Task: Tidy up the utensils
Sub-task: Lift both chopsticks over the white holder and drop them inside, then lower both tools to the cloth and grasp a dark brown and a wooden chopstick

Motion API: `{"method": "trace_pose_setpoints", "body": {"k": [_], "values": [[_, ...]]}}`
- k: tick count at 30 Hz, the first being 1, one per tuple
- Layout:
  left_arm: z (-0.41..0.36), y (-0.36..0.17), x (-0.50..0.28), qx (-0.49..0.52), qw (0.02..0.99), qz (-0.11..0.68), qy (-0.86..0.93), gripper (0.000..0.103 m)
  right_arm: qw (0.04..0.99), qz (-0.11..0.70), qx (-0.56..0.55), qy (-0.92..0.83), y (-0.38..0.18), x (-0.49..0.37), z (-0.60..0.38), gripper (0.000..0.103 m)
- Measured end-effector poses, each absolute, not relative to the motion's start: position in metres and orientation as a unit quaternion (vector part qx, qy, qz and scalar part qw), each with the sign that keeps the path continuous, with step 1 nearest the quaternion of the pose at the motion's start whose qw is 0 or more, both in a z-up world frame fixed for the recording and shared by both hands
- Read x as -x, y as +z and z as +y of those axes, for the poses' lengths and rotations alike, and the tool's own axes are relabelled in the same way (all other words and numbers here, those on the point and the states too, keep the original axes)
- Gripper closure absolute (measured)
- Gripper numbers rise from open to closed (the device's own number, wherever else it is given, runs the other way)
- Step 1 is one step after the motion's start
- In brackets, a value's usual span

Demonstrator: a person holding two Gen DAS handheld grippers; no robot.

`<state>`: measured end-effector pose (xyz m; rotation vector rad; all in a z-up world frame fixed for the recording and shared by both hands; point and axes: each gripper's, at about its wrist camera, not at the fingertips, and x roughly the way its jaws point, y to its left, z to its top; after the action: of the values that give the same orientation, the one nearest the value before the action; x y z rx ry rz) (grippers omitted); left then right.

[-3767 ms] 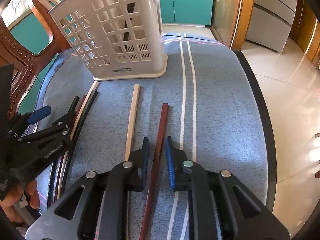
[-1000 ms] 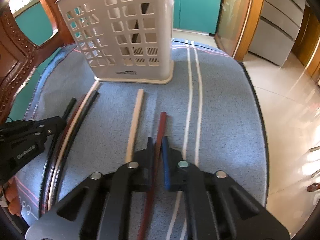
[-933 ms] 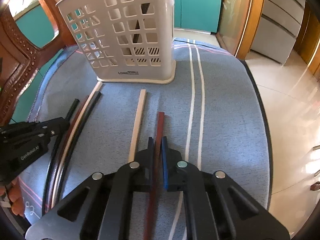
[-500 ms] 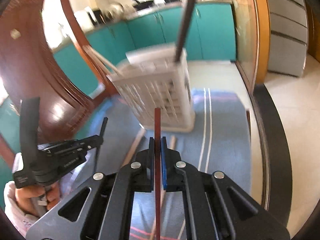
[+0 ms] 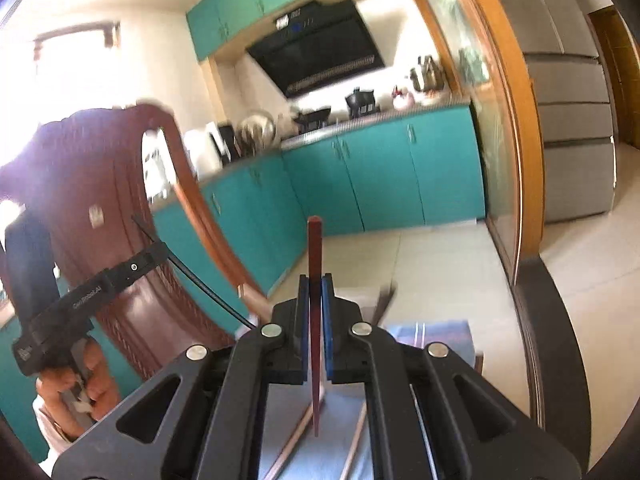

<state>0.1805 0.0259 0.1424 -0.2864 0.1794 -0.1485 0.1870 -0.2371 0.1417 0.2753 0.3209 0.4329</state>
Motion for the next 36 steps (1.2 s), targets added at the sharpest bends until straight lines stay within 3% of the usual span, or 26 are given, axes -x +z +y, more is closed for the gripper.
{"method": "trace_pose_setpoints", "body": {"k": [7, 16, 19, 21, 23, 25, 29, 33, 36], "values": [[0.023, 0.086, -0.251, 0.13, 0.978, 0.16, -0.018, 0.096, 0.974, 0.036, -0.171, 0.141, 0.146, -0.212, -0.246, 0.096], [0.018, 0.048, -0.273, 0.116, 0.972, 0.202, -0.024, 0.096, 0.981, 0.105, -0.116, 0.118, 0.083, -0.265, -0.213, 0.096], [0.018, 0.044, -0.268, 0.127, 0.97, 0.205, -0.039, 0.09, 0.98, 0.124, -0.105, 0.112, 0.075, -0.267, -0.206, 0.095], [0.017, 0.048, -0.261, 0.122, 0.973, 0.192, -0.039, 0.085, 0.983, 0.115, -0.096, 0.107, 0.075, -0.261, -0.205, 0.087], [0.017, 0.052, -0.248, 0.114, 0.978, 0.17, -0.036, 0.077, 0.985, 0.099, -0.094, 0.101, 0.079, -0.249, -0.206, 0.07], [0.018, 0.054, -0.231, 0.103, 0.983, 0.149, -0.033, 0.074, 0.988, 0.066, -0.096, 0.097, 0.089, -0.228, -0.215, 0.062], [0.027, 0.05, -0.207, 0.105, 0.986, 0.126, -0.032, 0.074, 0.989, 0.006, -0.103, 0.106, 0.099, -0.185, -0.232, 0.059], [0.032, 0.021, -0.204, 0.106, 0.975, 0.189, -0.049, 0.074, 0.983, 0.001, -0.087, 0.161, 0.08, -0.157, -0.235, 0.059], [0.022, -0.031, -0.235, 0.084, 0.936, 0.338, -0.058, 0.074, 0.984, 0.115, -0.002, 0.138, 0.037, -0.176, -0.211, 0.059]]}}
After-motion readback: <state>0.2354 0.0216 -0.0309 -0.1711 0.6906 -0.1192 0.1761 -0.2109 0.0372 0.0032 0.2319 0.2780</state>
